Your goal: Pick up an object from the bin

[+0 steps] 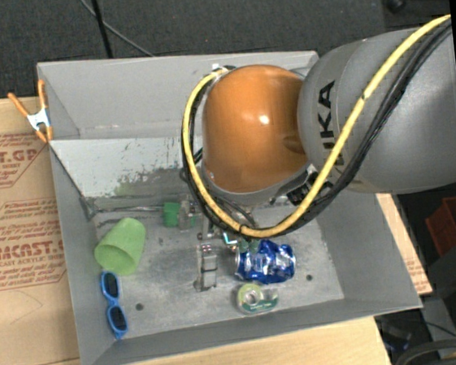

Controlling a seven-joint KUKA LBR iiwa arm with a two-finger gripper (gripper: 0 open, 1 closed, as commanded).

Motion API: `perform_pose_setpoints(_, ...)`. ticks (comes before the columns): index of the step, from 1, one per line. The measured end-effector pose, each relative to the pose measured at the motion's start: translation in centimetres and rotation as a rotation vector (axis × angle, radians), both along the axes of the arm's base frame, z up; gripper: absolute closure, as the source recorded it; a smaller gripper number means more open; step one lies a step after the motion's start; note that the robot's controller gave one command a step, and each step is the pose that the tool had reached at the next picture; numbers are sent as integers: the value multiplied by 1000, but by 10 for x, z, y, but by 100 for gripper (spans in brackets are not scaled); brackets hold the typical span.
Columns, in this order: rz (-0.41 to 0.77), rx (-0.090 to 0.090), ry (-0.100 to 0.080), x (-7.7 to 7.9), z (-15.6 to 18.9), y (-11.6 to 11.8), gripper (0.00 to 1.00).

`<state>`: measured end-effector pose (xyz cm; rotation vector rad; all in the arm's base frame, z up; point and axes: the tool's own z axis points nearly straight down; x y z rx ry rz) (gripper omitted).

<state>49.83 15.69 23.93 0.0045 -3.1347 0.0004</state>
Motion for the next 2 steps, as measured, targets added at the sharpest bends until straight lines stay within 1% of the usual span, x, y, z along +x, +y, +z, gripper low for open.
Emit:
perform_pose_setpoints(1, 96, 10, -31, 73, -151, 82, 0)
perform_pose_setpoints(2, 471, 5, -13, 31, -131, 93, 0)
